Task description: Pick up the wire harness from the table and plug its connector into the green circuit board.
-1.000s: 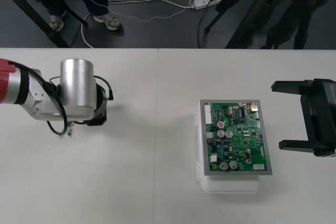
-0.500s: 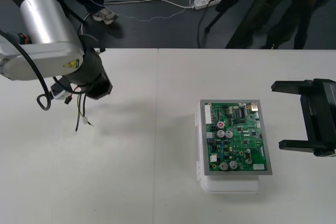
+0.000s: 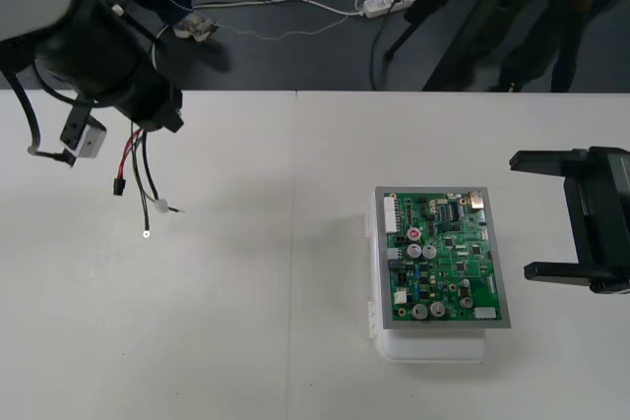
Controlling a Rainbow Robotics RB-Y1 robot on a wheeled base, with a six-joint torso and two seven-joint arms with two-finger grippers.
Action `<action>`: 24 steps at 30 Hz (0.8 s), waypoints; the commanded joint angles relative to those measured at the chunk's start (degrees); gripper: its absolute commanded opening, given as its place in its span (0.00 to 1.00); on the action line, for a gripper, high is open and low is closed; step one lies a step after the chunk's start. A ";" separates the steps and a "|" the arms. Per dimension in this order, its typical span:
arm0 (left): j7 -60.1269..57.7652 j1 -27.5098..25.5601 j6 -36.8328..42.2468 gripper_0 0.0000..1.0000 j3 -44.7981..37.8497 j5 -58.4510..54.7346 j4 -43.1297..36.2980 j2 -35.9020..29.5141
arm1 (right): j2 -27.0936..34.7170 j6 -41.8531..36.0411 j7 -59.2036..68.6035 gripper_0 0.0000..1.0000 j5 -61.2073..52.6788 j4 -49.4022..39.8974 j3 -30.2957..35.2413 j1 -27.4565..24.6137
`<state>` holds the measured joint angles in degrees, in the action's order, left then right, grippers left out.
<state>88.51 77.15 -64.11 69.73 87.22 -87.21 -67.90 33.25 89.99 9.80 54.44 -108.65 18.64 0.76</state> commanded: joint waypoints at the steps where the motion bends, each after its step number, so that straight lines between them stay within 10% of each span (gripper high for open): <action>1: 3.86 -0.16 -4.89 0.00 -4.43 -6.88 3.62 -4.96 | -0.65 0.01 -1.45 1.00 -2.05 -0.24 -0.54 1.00; 24: -3.78 -0.16 -18.69 0.00 -12.87 -40.90 26.39 -4.43 | 0.41 0.01 3.12 1.00 -3.63 -0.24 -1.24 5.92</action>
<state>88.49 77.15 -78.34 59.09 49.97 -62.74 -71.66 33.22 89.99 10.19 51.73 -108.63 18.24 4.28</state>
